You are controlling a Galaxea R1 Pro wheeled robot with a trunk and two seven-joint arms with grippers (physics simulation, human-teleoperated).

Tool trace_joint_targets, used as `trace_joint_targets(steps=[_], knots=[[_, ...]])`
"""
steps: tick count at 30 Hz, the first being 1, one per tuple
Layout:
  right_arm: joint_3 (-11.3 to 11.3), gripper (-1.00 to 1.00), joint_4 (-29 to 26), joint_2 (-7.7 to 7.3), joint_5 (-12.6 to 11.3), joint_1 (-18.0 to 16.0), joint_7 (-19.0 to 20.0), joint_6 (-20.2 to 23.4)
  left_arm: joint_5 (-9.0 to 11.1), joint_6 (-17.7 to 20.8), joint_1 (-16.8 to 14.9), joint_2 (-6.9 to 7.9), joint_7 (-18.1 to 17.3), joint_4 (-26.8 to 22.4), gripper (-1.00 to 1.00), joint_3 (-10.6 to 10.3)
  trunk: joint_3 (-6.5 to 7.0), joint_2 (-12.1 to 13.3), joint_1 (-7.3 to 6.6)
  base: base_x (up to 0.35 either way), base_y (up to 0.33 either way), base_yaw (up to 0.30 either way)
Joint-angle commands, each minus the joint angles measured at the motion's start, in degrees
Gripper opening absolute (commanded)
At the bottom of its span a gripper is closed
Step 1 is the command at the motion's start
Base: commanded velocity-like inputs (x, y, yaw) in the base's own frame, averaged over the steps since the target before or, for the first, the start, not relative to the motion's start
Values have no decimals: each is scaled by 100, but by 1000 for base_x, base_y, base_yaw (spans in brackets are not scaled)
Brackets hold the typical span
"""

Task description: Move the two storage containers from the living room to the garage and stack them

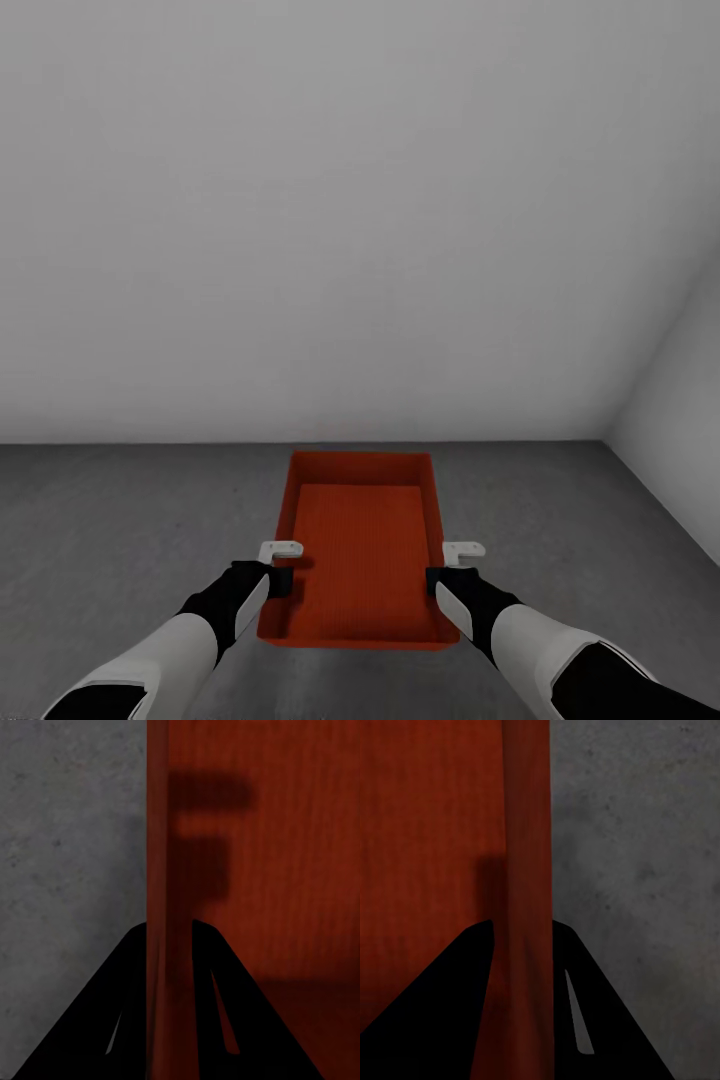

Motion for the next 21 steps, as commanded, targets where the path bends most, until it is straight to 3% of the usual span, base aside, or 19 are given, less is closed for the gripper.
trace_joint_targets(steps=[1,8,21], knots=[[32,-100,-22,-1,210,-5,-59,43,32,36,2,-60,53,10,-100,-18,-14,-2,-1,0,0,0],[32,-100,-22,-1,211,-3,-59,43,32,36,2,-58,53,10,-100,-18,-79,-2,-1,0,0,0],[33,-100,-22,-1,213,-4,-59,43,32,36,2,-61,53,11,-100,-19,-434,-524,285,0,0,0]])
